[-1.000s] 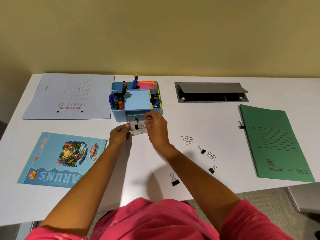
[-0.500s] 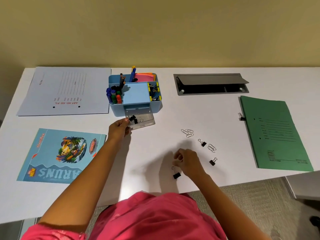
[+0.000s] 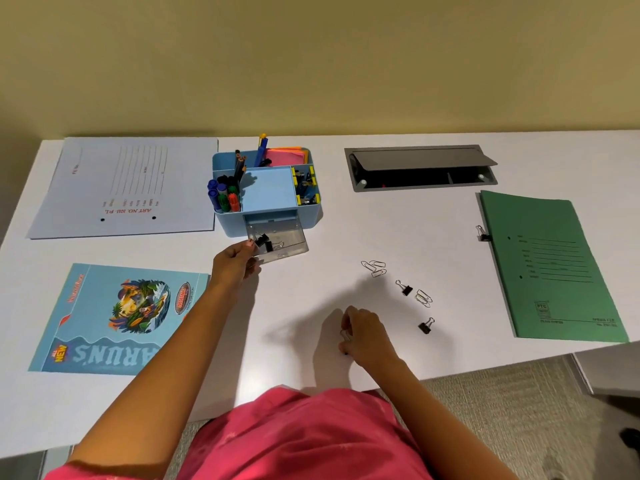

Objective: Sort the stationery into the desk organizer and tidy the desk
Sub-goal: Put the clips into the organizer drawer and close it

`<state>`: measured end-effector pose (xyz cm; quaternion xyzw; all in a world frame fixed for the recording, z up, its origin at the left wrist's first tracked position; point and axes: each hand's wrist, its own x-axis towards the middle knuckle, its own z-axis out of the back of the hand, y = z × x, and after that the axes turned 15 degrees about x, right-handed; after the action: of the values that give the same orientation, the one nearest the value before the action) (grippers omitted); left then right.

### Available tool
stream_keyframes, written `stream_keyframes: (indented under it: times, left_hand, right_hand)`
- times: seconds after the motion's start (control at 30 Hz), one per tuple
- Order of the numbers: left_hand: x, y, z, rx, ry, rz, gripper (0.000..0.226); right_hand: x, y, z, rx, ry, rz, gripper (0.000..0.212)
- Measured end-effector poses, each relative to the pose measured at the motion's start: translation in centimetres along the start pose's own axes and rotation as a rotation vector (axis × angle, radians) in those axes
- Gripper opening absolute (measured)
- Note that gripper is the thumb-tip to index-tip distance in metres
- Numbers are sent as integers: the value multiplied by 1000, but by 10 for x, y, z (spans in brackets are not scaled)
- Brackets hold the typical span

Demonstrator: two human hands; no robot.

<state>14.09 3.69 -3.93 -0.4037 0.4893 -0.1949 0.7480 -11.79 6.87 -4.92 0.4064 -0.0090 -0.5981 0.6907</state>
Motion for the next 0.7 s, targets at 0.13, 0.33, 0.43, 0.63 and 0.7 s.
stream_keyframes:
  times: [0.13, 0.33, 0.43, 0.63, 0.7]
  left_hand:
    - [0, 0, -1, -24, 0, 8, 26]
    - [0, -1, 0, -49, 14, 9, 25]
    - [-1, -2, 0, -41, 14, 10, 26]
    - [0, -2, 1, -48, 14, 19, 28]
    - [-1, -2, 1, -42, 17, 15, 29]
  right_hand:
    - [7, 2, -3, -47, -67, 59, 26]
    - [22, 31, -1, 78, -211, 220, 29]
    - [38, 65, 9, 219, -372, 412, 33]
    - [70, 128, 19, 294, -364, 632, 31]
    - [84, 139, 15, 252, -334, 647, 31]
